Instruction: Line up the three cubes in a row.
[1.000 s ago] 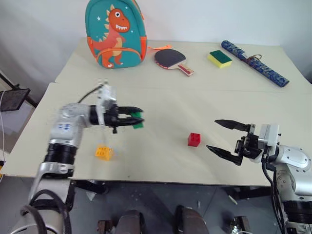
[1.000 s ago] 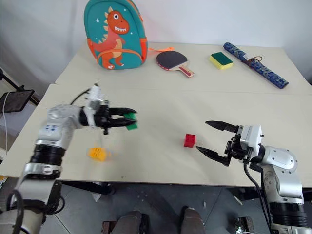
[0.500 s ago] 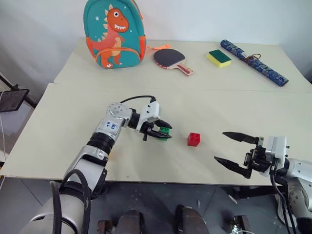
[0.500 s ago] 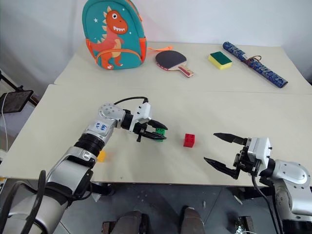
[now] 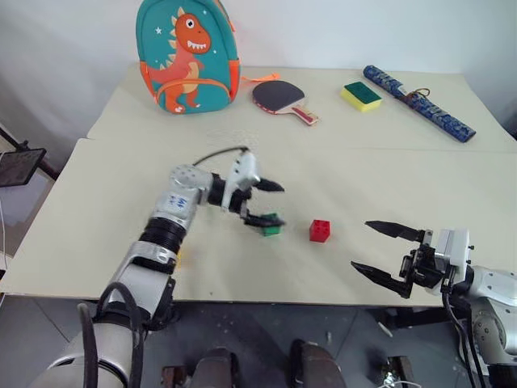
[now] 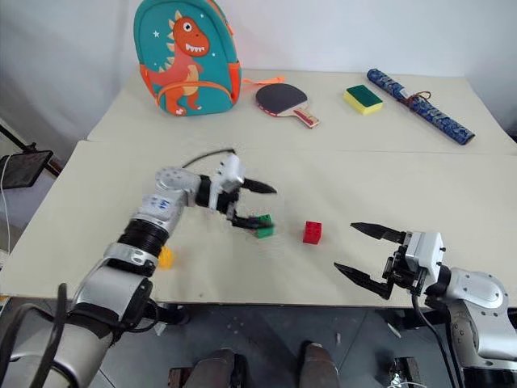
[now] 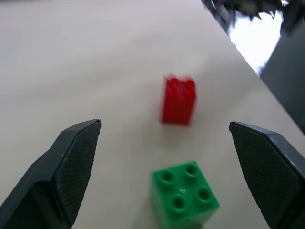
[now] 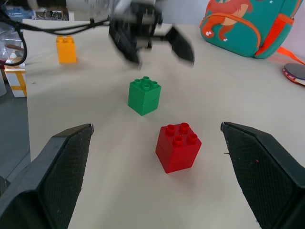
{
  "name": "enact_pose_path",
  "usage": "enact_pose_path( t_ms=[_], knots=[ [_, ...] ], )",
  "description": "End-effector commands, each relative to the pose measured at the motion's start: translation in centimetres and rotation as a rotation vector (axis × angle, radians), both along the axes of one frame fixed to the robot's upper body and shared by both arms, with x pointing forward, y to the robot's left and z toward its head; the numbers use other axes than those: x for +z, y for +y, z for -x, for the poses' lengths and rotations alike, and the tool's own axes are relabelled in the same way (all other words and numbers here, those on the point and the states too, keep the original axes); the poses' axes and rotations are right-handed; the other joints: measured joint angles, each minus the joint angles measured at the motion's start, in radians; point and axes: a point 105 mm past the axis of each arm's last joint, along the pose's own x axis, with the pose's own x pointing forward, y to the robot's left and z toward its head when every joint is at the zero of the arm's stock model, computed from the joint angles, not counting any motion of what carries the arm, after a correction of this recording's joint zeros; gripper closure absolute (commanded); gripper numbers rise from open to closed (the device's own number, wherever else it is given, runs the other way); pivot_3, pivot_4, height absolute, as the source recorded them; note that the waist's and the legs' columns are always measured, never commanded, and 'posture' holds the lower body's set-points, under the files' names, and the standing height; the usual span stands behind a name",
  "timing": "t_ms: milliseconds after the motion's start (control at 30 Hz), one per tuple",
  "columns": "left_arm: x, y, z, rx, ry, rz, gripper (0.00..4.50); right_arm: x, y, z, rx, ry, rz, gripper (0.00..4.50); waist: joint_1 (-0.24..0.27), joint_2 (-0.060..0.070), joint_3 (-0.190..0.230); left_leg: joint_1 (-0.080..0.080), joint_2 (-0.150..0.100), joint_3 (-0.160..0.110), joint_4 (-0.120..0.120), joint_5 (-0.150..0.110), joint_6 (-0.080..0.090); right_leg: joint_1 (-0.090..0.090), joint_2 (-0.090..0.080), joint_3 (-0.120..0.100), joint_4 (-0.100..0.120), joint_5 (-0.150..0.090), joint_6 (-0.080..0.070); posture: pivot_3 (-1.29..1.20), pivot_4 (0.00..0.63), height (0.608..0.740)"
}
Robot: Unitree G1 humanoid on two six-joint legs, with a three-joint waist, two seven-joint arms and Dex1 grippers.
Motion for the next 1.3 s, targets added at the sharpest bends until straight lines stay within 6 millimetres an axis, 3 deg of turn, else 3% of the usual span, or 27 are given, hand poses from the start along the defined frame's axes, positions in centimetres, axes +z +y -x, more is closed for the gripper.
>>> enact_pose_path(
  t_ms=[33, 233, 367, 433, 533, 600, 667, 767, 867, 967, 1033, 1167, 1300],
  knots=[
    [2.1, 4.8, 0.7, 0.069, -0.044, 0.074, 0.05, 1.4, 0.5, -0.3, 0.038, -0.032, -0.030, 0.00, -0.013, 0.001, 0.000, 0.000, 0.000, 0.000, 0.000, 0.000, 0.000, 0.000, 0.000, 0.000, 0.000, 0.000, 0.000, 0.00, 0.150, 0.740],
    [2.5, 16.0, 2.8, 0.430, -0.173, 0.242, 0.05, 2.7, 3.8, -1.2, 0.160, -0.047, -0.094, 0.00, -0.025, 0.001, 0.000, 0.001, 0.001, -0.001, 0.000, 0.000, -0.001, 0.000, 0.000, 0.000, 0.002, 0.000, 0.000, 0.00, 0.150, 0.740],
    [-0.9, 22.4, 5.8, 0.726, -0.144, 0.195, 0.05, 4.2, 7.0, -0.6, 0.286, -0.118, -0.151, 0.00, -0.022, 0.001, 0.000, 0.001, 0.002, -0.002, 0.000, -0.001, -0.002, 0.000, 0.000, -0.001, 0.002, 0.000, 0.000, 0.00, 0.150, 0.740],
    [-2.2, 24.6, 7.7, 0.830, -0.109, 0.209, 0.05, 4.5, 8.4, 0.0, 0.357, -0.127, -0.159, 0.00, -0.014, 0.001, 0.000, 0.001, 0.002, -0.002, 0.000, -0.001, -0.002, -0.001, -0.001, -0.002, 0.003, 0.000, 0.000, 0.00, 0.150, 0.740],
    [-6.1, 28.3, 12.5, 1.000, -0.012, 0.171, 0.05, 4.6, 10.3, 0.9, 0.485, -0.164, -0.105, 0.00, -0.019, 0.000, 0.000, 0.001, 0.002, -0.002, 0.000, -0.003, -0.001, 0.000, -0.001, -0.002, 0.003, 0.000, 0.000, 0.00, 0.150, 0.740],
    [-7.0, 29.4, 13.9, 1.075, 0.015, 0.166, 0.05, 4.6, 10.6, 0.8, 0.506, -0.171, -0.095, 0.00, -0.019, 0.000, 0.000, 0.002, 0.003, -0.001, 0.000, -0.003, -0.002, -0.001, -0.001, -0.002, 0.003, 0.000, 0.000, 0.00, 0.150, 0.740],
    [-7.1, 29.7, 15.0, 1.104, 0.015, 0.153, 0.05, 4.5, 10.5, 0.7, 0.509, -0.168, -0.089, 0.00, -0.007, -0.001, -0.001, 0.001, 0.003, -0.002, 0.001, -0.004, -0.002, -0.001, -0.001, -0.003, 0.003, 0.000, 0.000, 0.00, 0.150, 0.740],
    [-6.8, 28.6, 15.7, 1.076, 0.001, 0.139, 0.05, 4.2, 10.2, 0.4, 0.513, -0.163, -0.063, 0.00, 0.004, -0.003, -0.002, 0.002, 0.003, -0.002, 0.001, -0.004, -0.002, 0.000, -0.002, -0.003, 0.003, 0.000, -0.002, 0.00, 0.150, 0.740],
    [-6.5, 25.5, 15.7, 1.010, 0.007, 0.171, 0.05, 3.8, 9.4, 0.0, 0.512, -0.142, -0.031, 0.00, 0.003, -0.003, -0.002, 0.002, 0.003, -0.001, 0.001, -0.005, -0.001, -0.001, -0.002, -0.003, 0.003, 0.001, -0.002, 0.00, 0.150, 0.740],
    [-8.0, 20.5, 16.0, 0.894, 0.059, 0.158, 0.05, 3.2, 8.0, -0.7, 0.472, -0.098, -0.001, 0.00, -0.004, -0.002, -0.002, 0.003, 0.004, 0.000, 0.001, -0.007, -0.001, -0.001, -0.002, -0.003, 0.002, 0.001, -0.002, 0.00, 0.150, 0.740],
    [-8.5, 18.7, 16.1, 0.863, 0.073, 0.154, 0.05, 2.9, 7.4, -0.9, 0.456, -0.081, 0.006, 0.00, -0.013, -0.002, -0.002, 0.003, 0.004, 0.001, 0.001, -0.007, 0.000, -0.001, -0.002, -0.004, 0.002, 0.001, -0.002, 0.00, 0.150, 0.740],
    [-8.3, 16.2, 15.3, 0.896, 0.067, 0.206, 0.05, 2.3, 6.6, -0.8, 0.439, -0.060, 0.009, 0.00, -0.018, -0.002, -0.002, 0.003, 0.005, 0.003, 0.000, -0.007, -0.001, -0.001, -0.001, -0.005, 0.002, 0.000, -0.003, 0.00, 0.150, 0.740],
    [-10.0, 15.3, 13.5, 1.059, 0.069, 0.228, 0.05, 1.8, 6.5, -0.3, 0.426, -0.036, -0.005, 0.00, -0.016, -0.001, -0.003, 0.003, 0.005, 0.004, 0.001, -0.007, -0.001, -0.001, -0.001, -0.005, 0.001, 0.000, -0.003, 0.00, 0.150, 0.740]
  ],
)
